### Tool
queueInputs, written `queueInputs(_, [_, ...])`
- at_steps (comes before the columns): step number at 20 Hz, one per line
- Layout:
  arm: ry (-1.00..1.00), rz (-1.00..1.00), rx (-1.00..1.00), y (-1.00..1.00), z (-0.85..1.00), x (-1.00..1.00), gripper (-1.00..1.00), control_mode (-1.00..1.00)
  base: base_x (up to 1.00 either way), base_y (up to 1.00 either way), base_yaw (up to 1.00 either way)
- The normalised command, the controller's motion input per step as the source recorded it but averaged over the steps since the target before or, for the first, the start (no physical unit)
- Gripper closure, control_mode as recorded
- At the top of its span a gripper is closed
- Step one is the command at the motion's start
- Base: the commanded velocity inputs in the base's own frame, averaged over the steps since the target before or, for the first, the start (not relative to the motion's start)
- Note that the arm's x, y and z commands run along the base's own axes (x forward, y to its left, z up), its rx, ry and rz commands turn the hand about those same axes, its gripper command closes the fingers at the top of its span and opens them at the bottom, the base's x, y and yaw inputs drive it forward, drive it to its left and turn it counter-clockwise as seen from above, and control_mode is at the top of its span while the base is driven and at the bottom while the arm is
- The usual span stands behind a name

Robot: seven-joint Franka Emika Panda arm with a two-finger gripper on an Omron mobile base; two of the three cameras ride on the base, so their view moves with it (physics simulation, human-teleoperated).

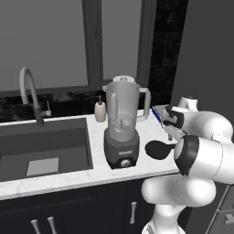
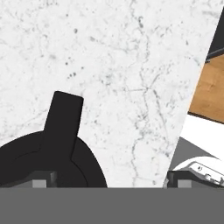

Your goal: Close the lid blender by securely placing the lid on top.

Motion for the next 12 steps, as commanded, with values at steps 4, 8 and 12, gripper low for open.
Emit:
queueInputs(4, [0.0,0.0,0.0,0.0,-0.18,0.19,-1.0,-1.0,0.0,0.0,0.0])
queueInputs(8, [0.0,0.0,0.0,0.0,-0.17,0.18,-1.0,-1.0,0.0,0.0,0.0])
queueInputs(12, [0.0,0.0,0.0,0.0,-0.2,0.17,-1.0,-1.0,0.0,0.0,0.0])
